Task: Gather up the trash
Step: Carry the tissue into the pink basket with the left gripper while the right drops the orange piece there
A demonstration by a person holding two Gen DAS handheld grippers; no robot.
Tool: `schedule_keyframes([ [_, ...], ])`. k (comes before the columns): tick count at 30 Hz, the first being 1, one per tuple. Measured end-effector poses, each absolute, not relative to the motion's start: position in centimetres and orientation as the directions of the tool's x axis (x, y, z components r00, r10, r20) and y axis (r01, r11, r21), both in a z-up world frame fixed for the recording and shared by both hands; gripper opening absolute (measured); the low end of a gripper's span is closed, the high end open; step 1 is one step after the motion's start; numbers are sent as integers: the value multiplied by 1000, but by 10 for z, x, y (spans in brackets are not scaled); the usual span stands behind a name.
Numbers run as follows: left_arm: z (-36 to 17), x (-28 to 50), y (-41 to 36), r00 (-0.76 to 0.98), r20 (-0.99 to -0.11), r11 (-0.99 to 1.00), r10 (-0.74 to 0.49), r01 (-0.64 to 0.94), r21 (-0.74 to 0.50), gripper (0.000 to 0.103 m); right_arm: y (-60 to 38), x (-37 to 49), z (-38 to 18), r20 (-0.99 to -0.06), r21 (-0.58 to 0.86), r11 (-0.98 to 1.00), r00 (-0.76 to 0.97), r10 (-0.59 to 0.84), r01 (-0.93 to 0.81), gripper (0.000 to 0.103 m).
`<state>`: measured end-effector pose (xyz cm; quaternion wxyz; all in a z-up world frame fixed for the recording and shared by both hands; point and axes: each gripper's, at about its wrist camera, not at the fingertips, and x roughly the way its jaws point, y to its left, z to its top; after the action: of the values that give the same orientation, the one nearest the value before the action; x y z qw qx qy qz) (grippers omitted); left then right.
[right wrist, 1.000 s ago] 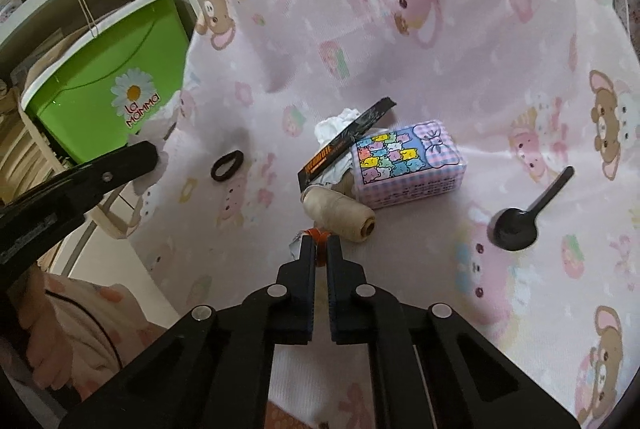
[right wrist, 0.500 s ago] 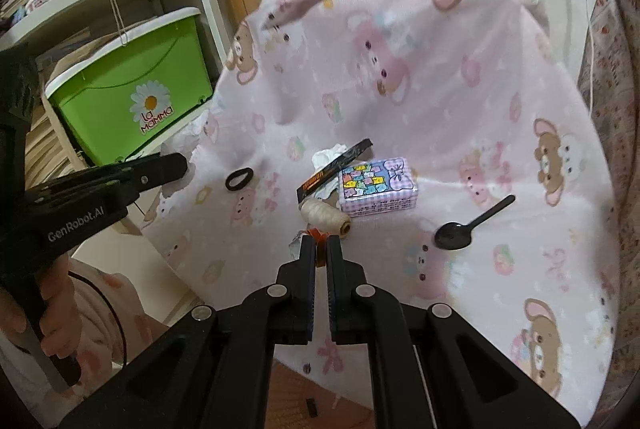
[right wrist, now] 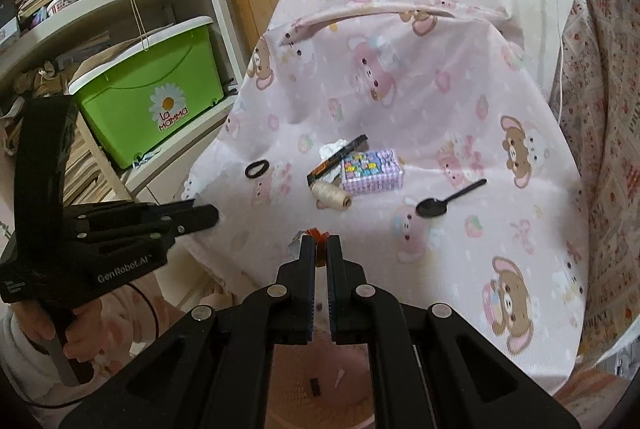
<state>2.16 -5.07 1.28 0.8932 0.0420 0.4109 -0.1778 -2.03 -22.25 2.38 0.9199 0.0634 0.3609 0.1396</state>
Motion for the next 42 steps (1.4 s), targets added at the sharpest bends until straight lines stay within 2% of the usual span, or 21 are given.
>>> schedule_keyframes([
  [12, -26, 14, -70, 401, -848, 888, -347, 431, -159, 13, -208, -29, -3, -712, 192, 950, 631, 308, -248, 6],
  [21, -56, 19, -73, 252, -901, 880, -352, 418, -226, 13, -197, -28, -26, -772, 167, 948, 562, 297, -270, 6],
  [33, -99, 34, -70, 145, -945, 905, -295, 361, -226, 13, -189, -19, -69, -859, 141, 956, 448, 247, -258, 6],
  [42, -138, 42, -76, 79, -975, 928, -209, 331, -173, 14, -175, -13, -106, -914, 95, 958, 358, 192, -271, 6],
])
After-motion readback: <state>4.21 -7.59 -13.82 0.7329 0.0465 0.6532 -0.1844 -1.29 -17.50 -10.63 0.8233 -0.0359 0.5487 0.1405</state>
